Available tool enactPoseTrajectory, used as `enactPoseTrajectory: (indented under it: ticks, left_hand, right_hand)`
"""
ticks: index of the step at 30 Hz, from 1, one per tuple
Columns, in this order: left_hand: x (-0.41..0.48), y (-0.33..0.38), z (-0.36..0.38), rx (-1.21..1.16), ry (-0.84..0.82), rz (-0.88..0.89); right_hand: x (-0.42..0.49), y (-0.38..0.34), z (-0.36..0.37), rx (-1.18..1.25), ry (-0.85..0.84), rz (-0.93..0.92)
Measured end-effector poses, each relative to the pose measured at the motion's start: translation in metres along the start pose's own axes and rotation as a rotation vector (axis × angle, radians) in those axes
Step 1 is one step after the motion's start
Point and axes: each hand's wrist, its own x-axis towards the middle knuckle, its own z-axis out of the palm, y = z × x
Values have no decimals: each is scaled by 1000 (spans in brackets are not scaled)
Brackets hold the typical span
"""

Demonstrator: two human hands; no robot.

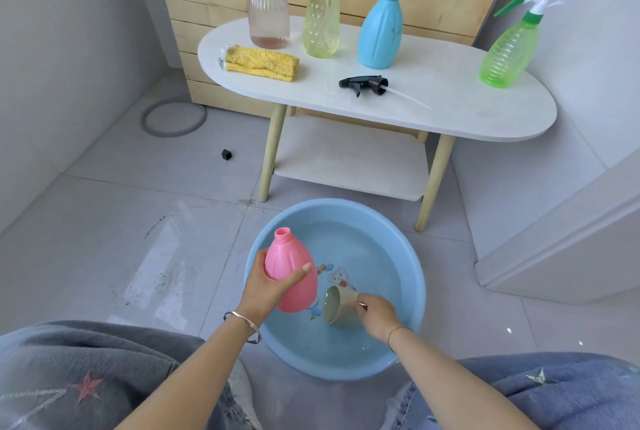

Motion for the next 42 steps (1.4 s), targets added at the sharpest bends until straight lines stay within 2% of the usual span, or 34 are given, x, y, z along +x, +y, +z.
enactPoseTrajectory:
  ticks: [4, 8, 11, 16, 25, 42]
  left_hand:
    - [0, 4, -3, -41, 47, -3]
    - [-1, 12, -8, -97, 75, 29]
    - [-4, 17, -8, -133, 75, 57]
    - [-8, 33, 0, -125, 61, 132]
    - [-21, 58, 17, 20, -120, 291]
    - [-29, 46, 28, 247, -205, 378]
  right_hand:
    - [-9, -8, -11, 509, 96, 79]
    - [-24, -20, -32, 827, 185, 136]
    - [-36, -29, -55, 957, 235, 143]
    - [-46, -39, -110, 1057, 360, 8]
    - [-85, -61, -201, 996, 406, -275]
    - [-109, -72, -204, 690, 590, -403]
